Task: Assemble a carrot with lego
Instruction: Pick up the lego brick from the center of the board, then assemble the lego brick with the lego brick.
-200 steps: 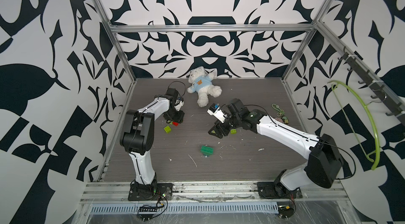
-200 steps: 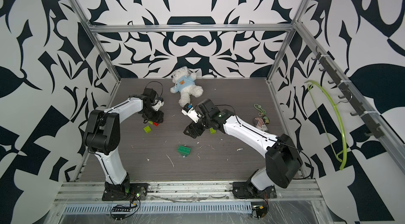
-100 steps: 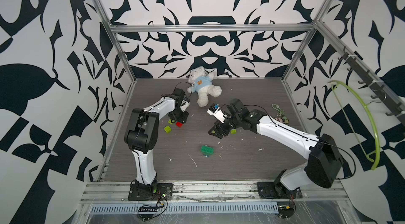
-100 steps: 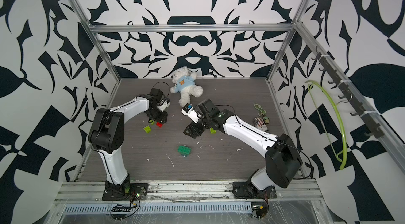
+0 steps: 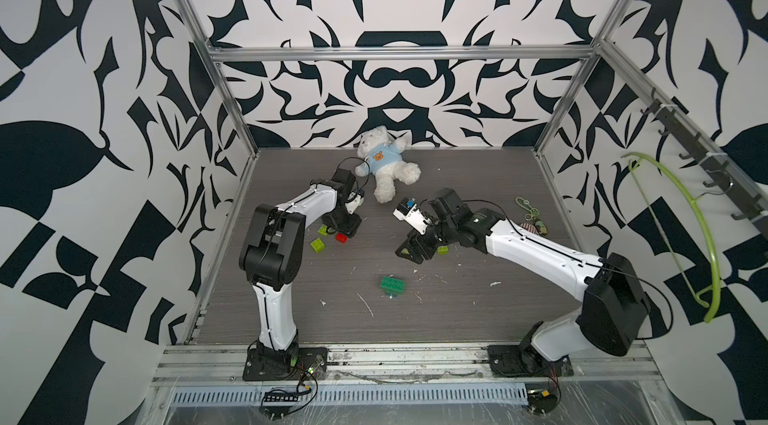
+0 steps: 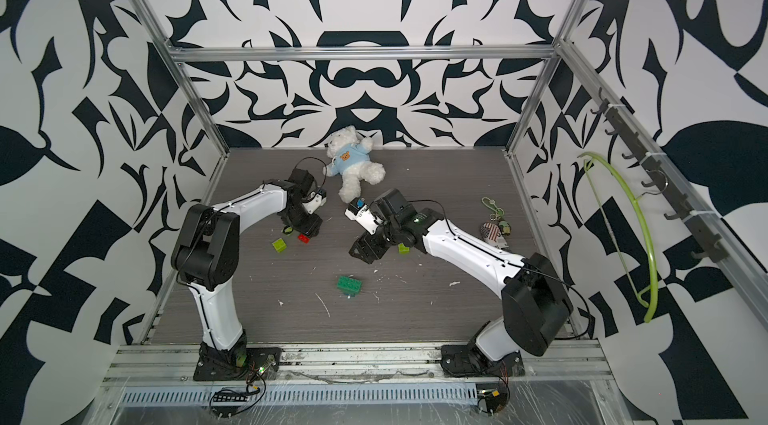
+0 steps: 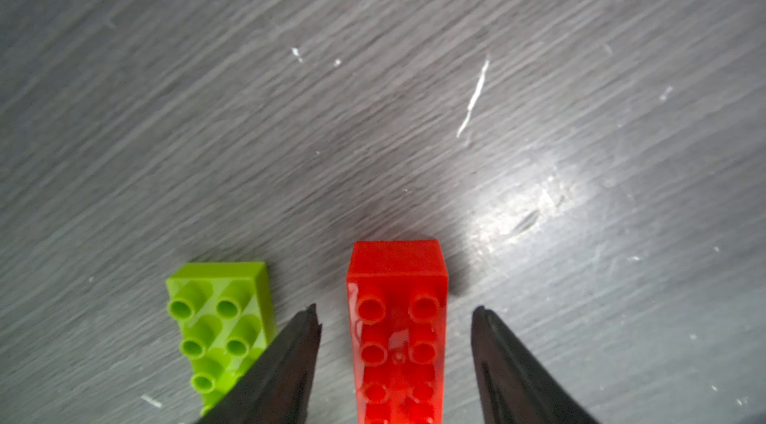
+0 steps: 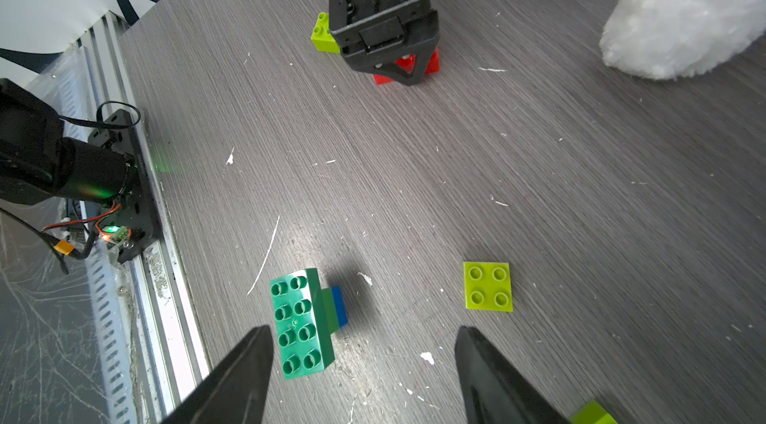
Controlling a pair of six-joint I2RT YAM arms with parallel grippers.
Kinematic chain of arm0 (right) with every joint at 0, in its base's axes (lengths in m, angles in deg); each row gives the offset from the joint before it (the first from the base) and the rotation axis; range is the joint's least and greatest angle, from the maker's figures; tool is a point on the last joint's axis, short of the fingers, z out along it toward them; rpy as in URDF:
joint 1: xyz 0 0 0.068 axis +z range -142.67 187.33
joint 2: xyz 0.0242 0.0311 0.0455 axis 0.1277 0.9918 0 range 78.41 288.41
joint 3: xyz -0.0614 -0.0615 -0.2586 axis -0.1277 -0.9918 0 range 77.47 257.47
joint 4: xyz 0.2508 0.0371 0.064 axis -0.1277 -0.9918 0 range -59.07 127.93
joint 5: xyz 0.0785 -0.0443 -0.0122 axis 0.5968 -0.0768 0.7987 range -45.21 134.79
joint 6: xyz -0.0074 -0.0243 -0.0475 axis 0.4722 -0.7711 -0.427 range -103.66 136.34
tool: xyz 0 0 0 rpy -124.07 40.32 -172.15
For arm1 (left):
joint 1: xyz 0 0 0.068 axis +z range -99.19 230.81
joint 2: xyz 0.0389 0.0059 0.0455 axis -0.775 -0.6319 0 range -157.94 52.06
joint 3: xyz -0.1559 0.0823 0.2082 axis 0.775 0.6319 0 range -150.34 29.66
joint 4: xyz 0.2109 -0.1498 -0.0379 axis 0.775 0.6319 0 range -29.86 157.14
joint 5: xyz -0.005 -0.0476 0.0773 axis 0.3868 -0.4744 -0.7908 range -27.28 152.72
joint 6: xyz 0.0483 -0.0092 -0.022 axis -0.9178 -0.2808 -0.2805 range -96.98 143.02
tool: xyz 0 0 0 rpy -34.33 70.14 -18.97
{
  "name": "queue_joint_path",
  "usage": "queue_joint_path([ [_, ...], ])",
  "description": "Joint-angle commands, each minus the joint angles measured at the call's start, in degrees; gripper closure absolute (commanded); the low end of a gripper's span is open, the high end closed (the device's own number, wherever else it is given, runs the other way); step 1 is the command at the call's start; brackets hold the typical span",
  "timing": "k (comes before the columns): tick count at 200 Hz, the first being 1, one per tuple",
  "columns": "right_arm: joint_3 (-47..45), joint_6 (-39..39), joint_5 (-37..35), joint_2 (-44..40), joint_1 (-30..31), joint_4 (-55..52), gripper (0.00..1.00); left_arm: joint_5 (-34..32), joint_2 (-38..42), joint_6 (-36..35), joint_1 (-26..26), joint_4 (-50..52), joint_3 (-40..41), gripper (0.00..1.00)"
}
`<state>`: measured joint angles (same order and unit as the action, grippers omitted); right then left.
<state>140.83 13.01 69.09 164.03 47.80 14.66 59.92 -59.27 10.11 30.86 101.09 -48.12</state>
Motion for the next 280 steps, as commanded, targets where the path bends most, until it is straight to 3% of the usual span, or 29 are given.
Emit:
queue_joint_path([
  [1, -0.07, -0.07, -0.15, 0.08, -0.21, 0.53, 0.26, 1.23, -0.82, 1.33, 0.08, -0.60, -0.39, 0.41],
  [27, -0.07, -0.09, -0.21, 0.16, -0.21, 0.35, 0.26, 2.34, -1.75, 1.96, 0.08, -0.35, -0.95, 0.51],
  [63, -0.77, 0.06, -0.72, -0.41, -0.25, 0.15, 0.27, 1.39, -2.88, 1.91, 0.08, 0.54, -0.97, 0.46],
  [83, -1.19, 0.17, -0.95, -0.87, -0.30, 0.17, 0.27, 1.64, -2.78, 1.92, 0.08, 0.38, -0.40, 0.51],
  [118, -2.29, 1.32, -1.56, -2.65, -1.27, 0.15, 0.27, 2.61, -1.10, 1.69, 0.08, 2.25, -0.47, 0.77],
  [137, -2.96, 3.75, -1.15, -4.39, -4.11, -0.15, 0.27, 4.64, 2.30, 0.30, 0.08, 3.58, -0.14, 0.84],
  [160, -3.76, 7.09, -2.04, -6.89, -8.29, -1.22, 0.27, 12.53, 10.04, -5.54, -0.66, 5.53, 1.61, 0.88],
  [192, -5.51, 10.97, -3.27, -10.74, -16.53, -2.15, 0.27, 18.23, 21.04, -17.04, -8.51, 11.59, 4.04, 0.90],
  [227, -7.01, 12.65, -4.78, -13.61, -23.47, -2.60, 0.27, 18.11, 28.30, -25.58, -20.54, 14.56, 6.15, 0.92],
  [251, -6.93, 12.28, -5.62, -13.82, -25.24, -2.63, 0.27, 16.39, 28.92, -30.21, -26.76, 15.24, 5.49, 0.92],
  [280, -6.99, 11.72, -5.04, -12.91, -25.27, -2.60, 0.27, 13.05, 25.08, -35.11, -30.74, 17.58, 3.20, 0.92],
])
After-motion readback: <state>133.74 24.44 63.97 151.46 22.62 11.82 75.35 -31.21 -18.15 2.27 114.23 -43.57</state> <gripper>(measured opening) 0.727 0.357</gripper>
